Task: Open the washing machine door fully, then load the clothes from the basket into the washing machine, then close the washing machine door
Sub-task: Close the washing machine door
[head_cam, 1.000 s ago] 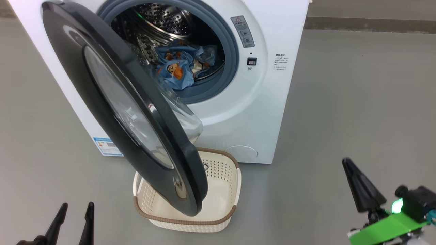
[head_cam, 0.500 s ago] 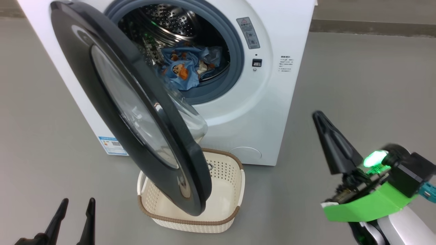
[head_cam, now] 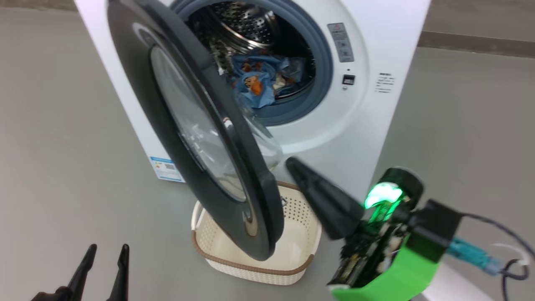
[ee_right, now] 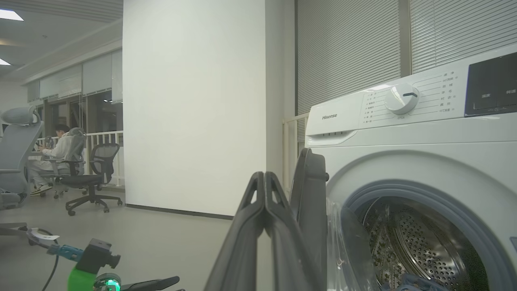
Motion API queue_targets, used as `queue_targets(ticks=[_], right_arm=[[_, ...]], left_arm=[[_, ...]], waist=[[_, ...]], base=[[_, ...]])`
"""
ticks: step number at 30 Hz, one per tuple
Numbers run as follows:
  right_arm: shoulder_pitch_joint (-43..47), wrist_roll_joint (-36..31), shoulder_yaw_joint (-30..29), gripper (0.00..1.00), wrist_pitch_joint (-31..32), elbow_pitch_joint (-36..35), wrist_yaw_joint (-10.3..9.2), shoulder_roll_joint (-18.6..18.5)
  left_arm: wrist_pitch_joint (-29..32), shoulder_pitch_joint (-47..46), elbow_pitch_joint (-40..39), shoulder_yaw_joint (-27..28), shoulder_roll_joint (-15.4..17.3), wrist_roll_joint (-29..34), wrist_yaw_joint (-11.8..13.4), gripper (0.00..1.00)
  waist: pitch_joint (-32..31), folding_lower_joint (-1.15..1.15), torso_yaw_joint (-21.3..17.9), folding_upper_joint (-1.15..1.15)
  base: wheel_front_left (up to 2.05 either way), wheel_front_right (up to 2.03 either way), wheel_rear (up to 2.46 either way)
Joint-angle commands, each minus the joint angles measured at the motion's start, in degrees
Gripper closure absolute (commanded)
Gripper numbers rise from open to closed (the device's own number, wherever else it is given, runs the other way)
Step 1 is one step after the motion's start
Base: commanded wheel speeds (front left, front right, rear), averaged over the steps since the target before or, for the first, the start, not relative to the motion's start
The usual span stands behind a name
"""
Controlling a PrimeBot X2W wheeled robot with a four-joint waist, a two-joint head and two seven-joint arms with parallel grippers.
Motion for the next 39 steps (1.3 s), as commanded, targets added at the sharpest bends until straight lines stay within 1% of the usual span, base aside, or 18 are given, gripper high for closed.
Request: queue_targets(ticks=[1,9,14,21,30,34,39], right_arm=[[-1.9,1.2,2.5,1.00,-0.4,-0.7,0.25,1.0],[-1.4,2.6,9.9,1.00,-0.4,4.0,0.25,2.5],[-0.8,3.4,11.7,1.00,-0.4,6.9,0.25,2.6],[-1.0,4.8,14.4,1.00,-0.4,12.1,0.25,1.7],[-0.4,6.1,14.6,1.00,-0.4,18.0,0.25,1.5],[-0.4,6.3,14.6,1.00,-0.4,19.4,0.25,1.3],[-0.1,6.3,13.0,1.00,-0.4,21.1,0.25,1.3]], left_arm=[[-0.5,-1.4,-1.3,1.8,0.6,0.5,0.0,0.00],[-0.5,-1.5,-0.8,1.3,-0.3,0.3,0.0,0.00],[-0.5,-1.8,-0.8,1.3,-0.6,0.1,0.0,0.00],[-0.5,-2.8,-0.6,1.4,-1.7,0.2,0.0,0.00],[-0.5,-3.2,-0.6,1.6,-2.8,0.4,0.0,0.00],[-0.5,-3.5,-0.5,1.7,-3.0,0.3,0.0,0.00],[-0.5,-3.9,-0.3,1.5,-3.3,0.3,0.0,0.00]], waist=[[0.2,0.00,2.0,0.00],[0.8,0.00,5.8,0.00],[1.8,0.00,7.1,0.00],[3.4,0.00,8.5,0.00],[4.8,0.00,9.1,0.00],[5.2,0.00,9.0,0.00],[5.6,0.00,8.8,0.00]], base=[[0.00,0.00,0.00],[0.00,0.00,0.00],[0.00,0.00,0.00],[0.00,0.00,0.00],[0.00,0.00,0.00],[0.00,0.00,0.00],[0.00,0.00,0.00]])
